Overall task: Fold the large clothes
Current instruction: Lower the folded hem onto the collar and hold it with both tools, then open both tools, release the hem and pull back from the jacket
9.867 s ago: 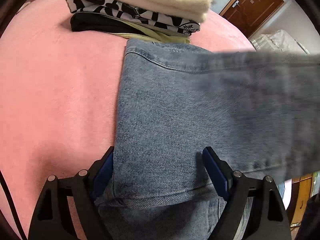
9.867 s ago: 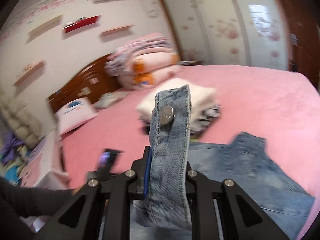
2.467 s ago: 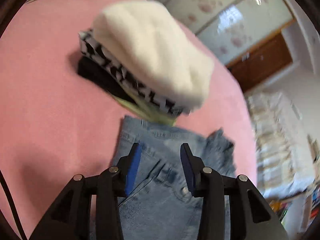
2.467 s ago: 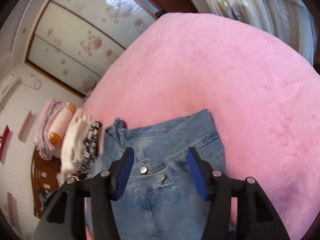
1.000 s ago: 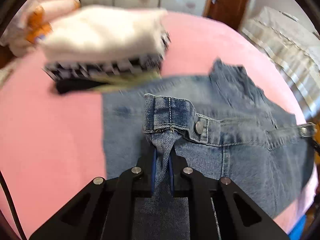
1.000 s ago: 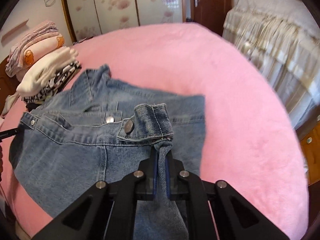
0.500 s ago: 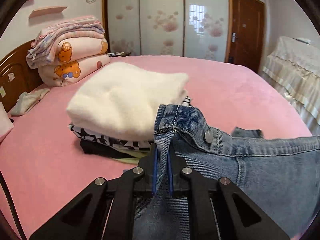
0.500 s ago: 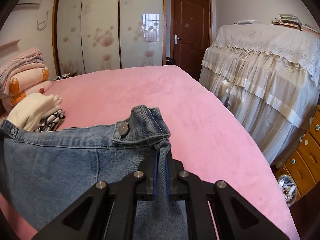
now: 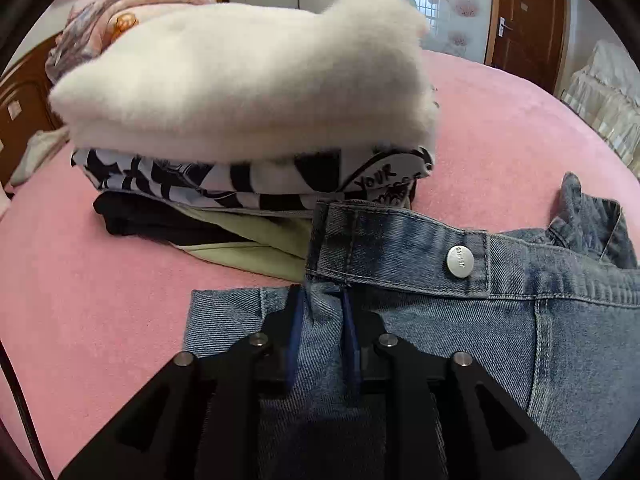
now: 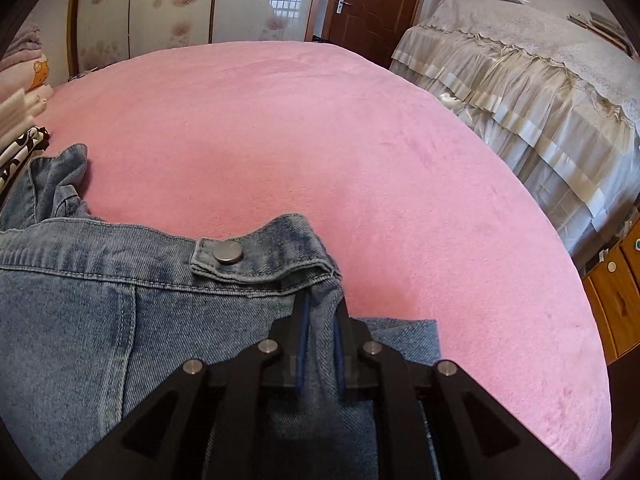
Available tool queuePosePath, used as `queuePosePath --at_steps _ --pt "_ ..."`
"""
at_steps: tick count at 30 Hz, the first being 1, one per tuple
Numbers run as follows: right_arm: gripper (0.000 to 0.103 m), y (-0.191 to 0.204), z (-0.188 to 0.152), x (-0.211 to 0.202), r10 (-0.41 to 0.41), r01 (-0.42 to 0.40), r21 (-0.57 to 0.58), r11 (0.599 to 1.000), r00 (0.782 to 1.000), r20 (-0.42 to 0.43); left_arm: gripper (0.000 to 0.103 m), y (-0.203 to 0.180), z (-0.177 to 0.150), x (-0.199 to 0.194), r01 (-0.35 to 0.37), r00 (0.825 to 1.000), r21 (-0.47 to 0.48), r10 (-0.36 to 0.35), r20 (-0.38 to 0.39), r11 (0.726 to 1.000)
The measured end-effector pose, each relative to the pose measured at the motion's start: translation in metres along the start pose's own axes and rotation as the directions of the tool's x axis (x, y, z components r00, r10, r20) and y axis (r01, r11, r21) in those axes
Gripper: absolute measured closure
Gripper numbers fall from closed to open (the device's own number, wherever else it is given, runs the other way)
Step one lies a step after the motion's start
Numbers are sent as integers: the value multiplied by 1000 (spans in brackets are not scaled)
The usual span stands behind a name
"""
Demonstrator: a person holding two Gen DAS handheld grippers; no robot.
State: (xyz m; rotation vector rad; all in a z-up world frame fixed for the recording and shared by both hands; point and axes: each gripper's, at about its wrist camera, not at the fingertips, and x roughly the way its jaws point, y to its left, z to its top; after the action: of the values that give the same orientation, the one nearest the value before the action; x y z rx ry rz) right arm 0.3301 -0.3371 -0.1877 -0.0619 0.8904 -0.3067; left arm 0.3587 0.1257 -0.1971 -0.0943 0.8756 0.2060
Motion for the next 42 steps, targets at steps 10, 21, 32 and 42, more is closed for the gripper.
queuePosePath --at_steps 10,21,32,42 --pt "71 -32 -1 -72 163 -165 142 976 986 26 69 21 -3 -83 34 996 18 -35 84 999" --pt "72 76 -81 -110 211 -211 -83 974 977 -16 69 2 -96 -93 -108 994 97 105 30 989" --pt "59 -64 -122 -93 6 -3 74 997 999 -40 68 59 -121 -100 -104 994 56 103 21 993" --pt "58 -63 -108 -130 61 -52 158 986 997 -56 39 57 -104 -128 -37 996 13 37 -79 999"
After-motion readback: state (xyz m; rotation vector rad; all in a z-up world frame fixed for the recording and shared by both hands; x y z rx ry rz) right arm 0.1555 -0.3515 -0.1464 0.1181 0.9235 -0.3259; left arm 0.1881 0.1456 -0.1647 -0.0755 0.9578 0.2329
